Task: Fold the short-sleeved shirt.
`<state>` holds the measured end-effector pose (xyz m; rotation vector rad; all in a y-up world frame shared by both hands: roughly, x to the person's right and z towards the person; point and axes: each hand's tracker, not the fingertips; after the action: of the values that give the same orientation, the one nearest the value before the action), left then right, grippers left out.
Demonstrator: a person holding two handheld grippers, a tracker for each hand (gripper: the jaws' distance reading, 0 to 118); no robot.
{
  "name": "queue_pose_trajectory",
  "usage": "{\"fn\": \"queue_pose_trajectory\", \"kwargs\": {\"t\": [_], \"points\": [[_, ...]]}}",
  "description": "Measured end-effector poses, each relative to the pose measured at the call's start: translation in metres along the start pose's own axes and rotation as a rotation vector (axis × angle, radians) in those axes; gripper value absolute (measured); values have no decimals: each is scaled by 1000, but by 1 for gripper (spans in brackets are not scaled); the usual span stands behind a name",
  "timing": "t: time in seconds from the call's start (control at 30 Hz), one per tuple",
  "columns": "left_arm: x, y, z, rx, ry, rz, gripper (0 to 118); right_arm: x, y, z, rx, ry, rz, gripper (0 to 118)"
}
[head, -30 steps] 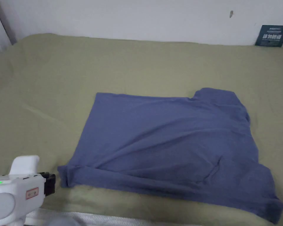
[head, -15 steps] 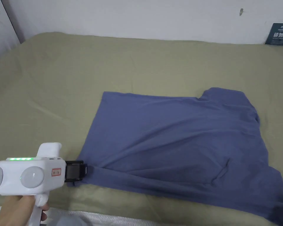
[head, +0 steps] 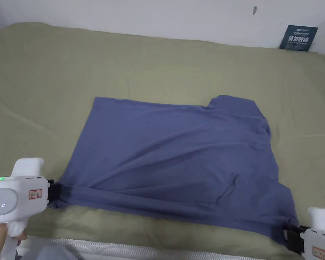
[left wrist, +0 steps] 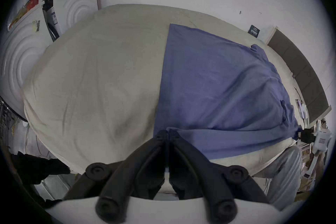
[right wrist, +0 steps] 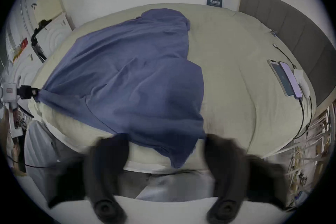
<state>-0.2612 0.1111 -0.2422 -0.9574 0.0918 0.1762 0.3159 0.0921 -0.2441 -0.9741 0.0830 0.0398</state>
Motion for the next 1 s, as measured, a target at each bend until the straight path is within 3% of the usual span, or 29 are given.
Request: {"fn": "queue_pose_trajectory", "kwargs": {"t": [0.03,0.13,0.23,0.4,0.73,1.0], "points": [[-1,0,2,6,0,6,2,4,1,1,31,-28,-16,2],[-5,9,12,28,-10,16,2,15,15,19,64,43,-81,2],[-2,26,23,68,-14,-15,2,16,37,35,138,19,-33,2],[7,69,28,123,-7,-51,2,13,91,33,204,13,-18,2],[23,157,-53,93,48,-68,2,3,199,-47,163,-30,40,2],[34,182,-122,22,67,-81,2,7,220,-119,47,-66,49,2]]}}
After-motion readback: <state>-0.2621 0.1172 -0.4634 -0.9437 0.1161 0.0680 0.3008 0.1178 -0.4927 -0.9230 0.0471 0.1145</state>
